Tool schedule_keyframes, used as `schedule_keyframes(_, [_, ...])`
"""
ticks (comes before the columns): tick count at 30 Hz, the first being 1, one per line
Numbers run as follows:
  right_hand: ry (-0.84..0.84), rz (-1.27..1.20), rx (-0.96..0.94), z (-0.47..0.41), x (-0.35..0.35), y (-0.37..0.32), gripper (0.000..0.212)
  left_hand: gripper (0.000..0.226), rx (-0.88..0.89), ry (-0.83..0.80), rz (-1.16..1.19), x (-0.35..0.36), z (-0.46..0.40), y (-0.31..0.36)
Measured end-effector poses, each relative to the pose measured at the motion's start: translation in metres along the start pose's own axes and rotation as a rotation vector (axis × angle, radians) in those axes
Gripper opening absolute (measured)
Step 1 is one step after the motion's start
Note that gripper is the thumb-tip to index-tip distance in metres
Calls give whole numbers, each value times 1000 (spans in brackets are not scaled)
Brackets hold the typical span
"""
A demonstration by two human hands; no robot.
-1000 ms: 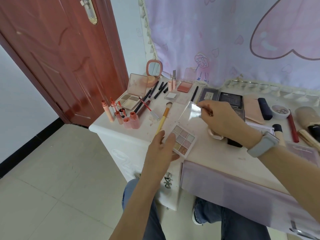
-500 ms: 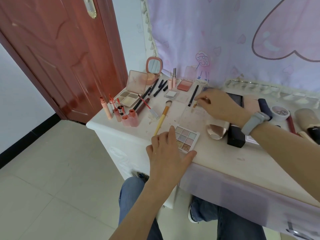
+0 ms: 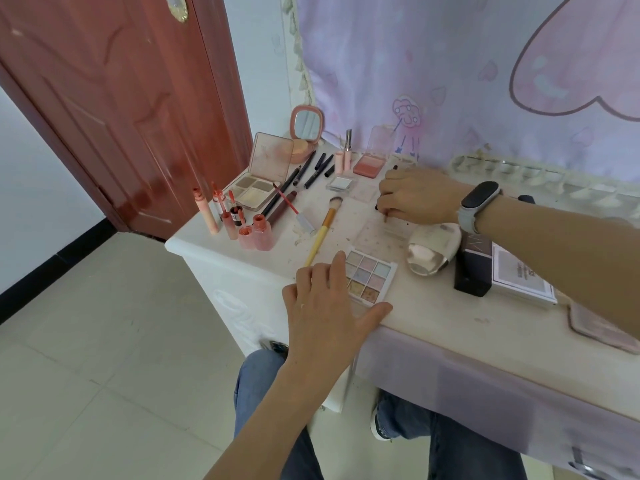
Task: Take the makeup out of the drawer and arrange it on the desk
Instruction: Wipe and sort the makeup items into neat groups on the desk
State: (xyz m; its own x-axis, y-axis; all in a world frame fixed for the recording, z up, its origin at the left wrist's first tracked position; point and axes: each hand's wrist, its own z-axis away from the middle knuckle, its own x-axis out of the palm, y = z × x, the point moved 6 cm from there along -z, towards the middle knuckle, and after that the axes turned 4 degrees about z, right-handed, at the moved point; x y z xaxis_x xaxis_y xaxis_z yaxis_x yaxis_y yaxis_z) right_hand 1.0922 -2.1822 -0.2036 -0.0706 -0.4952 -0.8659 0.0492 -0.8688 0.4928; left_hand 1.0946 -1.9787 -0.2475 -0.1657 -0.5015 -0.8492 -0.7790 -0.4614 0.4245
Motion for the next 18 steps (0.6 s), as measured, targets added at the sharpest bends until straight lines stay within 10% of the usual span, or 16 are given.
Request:
schedule_keyframes(3, [48, 12, -8, 1, -6, -2, 26, 93, -3, -5, -13, -1, -1, 0])
schedule_keyframes(7, [522, -260, 245, 15, -40, 9, 13, 94, -3, -9, -18, 0, -2, 0])
schedule_keyframes(12, [852, -1314, 847, 25, -41, 30, 15, 96, -2, -32, -4, 1, -3, -1])
schedule_keyframes(18, [244, -1815, 1004, -3, -14, -6, 15, 87, -6, 52, 72, -12, 3, -3])
